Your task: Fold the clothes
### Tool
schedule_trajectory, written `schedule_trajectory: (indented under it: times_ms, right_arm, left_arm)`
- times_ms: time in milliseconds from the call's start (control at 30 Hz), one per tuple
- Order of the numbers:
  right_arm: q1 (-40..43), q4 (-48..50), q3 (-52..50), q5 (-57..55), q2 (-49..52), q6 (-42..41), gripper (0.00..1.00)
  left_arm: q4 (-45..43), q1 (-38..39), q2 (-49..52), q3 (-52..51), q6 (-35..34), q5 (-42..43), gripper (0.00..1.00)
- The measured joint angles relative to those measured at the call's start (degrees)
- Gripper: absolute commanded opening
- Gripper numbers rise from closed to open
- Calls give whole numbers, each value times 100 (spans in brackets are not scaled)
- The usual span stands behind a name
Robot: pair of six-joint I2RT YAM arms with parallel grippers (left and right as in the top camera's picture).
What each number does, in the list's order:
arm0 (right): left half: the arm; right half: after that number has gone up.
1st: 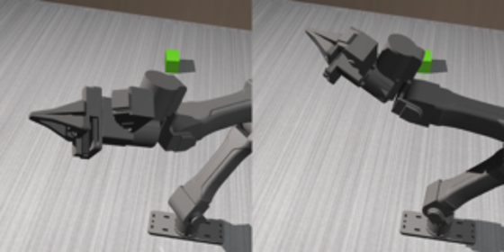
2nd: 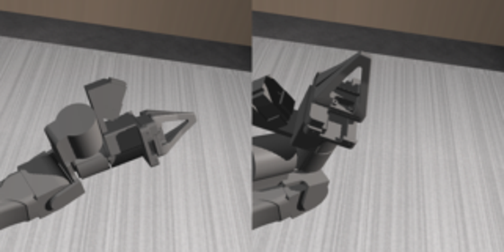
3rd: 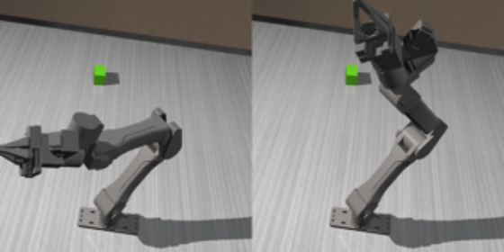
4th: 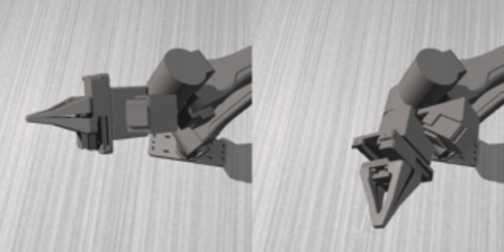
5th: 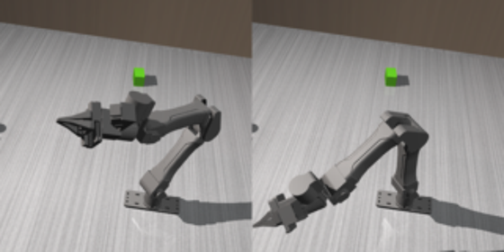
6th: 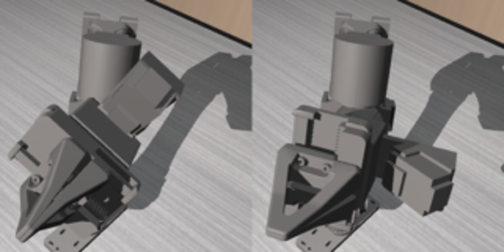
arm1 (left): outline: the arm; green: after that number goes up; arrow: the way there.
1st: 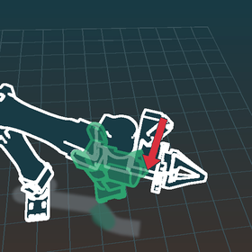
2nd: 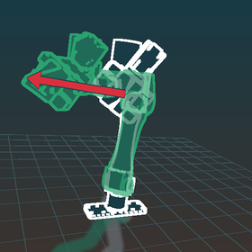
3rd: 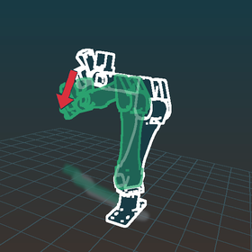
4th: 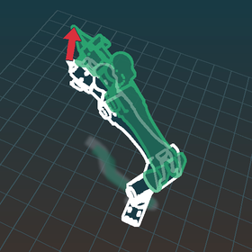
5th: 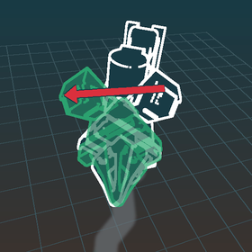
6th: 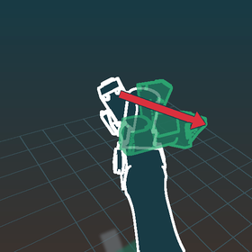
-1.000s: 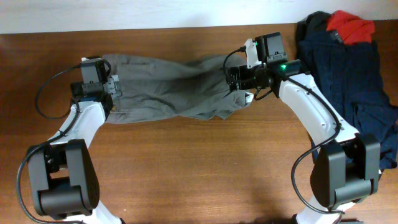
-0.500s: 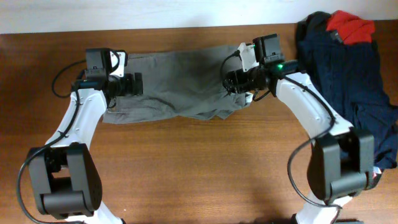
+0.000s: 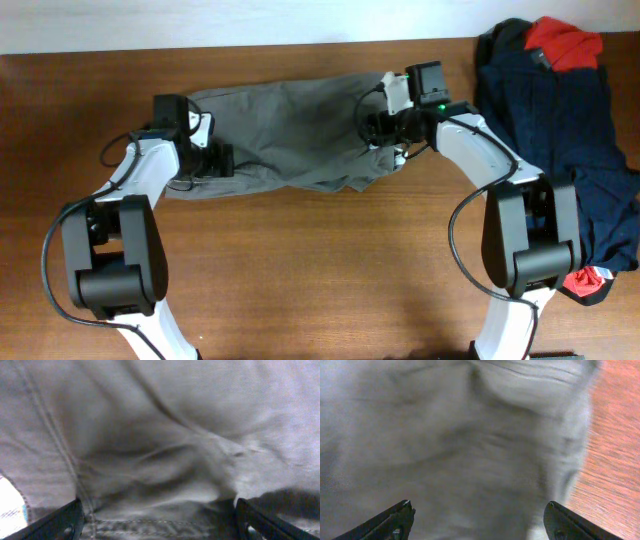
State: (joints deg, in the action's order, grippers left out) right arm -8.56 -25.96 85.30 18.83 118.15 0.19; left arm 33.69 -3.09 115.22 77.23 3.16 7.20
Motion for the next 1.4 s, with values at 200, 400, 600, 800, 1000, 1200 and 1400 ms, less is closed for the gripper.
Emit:
schedule_trajectory:
  times_ms: [200,400,600,800,1000,1200,1400]
  right_arm:
    - [289,33,0,57,367,-20,88]
    - [284,164,0,111,555,-122,88]
    - [284,232,76,343,669,-151,87]
    - [284,236,79,385,673,-149,87]
    - [284,219,81,404,673,-149,87]
    - [284,146,103,426,673,-149,87]
    - [284,131,107,442,673,-149,87]
  left_arm:
    - [483,-328,-70,26,-39,35,98]
    - [787,-348,-881,245,-39,162,99]
    - [852,-656,-1163,319,-39,251,99]
    - [850,-1246,-986,319,24,697,99]
    - [623,-1405,-247,319,339,1185,99]
    - [328,-1432,101,319,501,1707,99]
    - [306,-1462,398,363,605,1906,89]
